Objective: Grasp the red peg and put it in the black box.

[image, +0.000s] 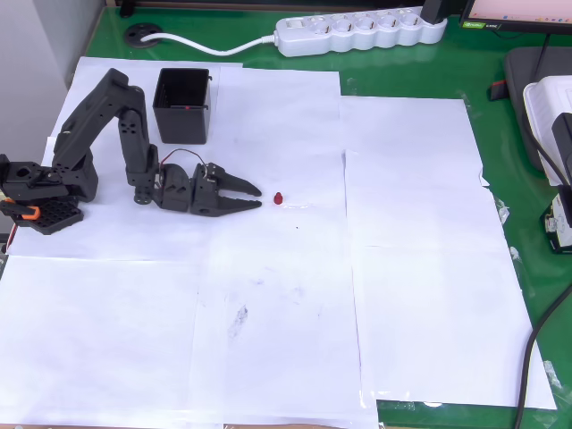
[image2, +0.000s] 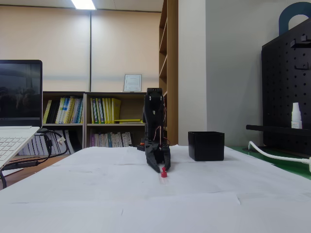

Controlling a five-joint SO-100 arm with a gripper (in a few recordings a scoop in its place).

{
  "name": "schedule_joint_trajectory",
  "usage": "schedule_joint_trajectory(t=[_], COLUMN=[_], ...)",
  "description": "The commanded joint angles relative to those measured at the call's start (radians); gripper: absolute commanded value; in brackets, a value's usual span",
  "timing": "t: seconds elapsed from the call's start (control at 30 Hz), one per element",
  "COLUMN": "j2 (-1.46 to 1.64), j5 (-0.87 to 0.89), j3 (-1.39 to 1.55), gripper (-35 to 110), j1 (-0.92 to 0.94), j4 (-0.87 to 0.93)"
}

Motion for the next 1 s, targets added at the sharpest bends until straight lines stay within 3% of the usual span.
schedule_joint_trajectory(t=[0.0, 0.27, 0.6, 0.97], j2=[0.04, 0.095, -0.044, -0.066], j5=[-0.003, 0.005, 0.112, 0.04], j3=[0.017, 0.017, 0.014, 0.055], gripper=[2, 3, 14, 28], j1=[-0.008, -0.02, -0.017, -0.018], j4=[-0.046, -0.126, 0.063, 0.152])
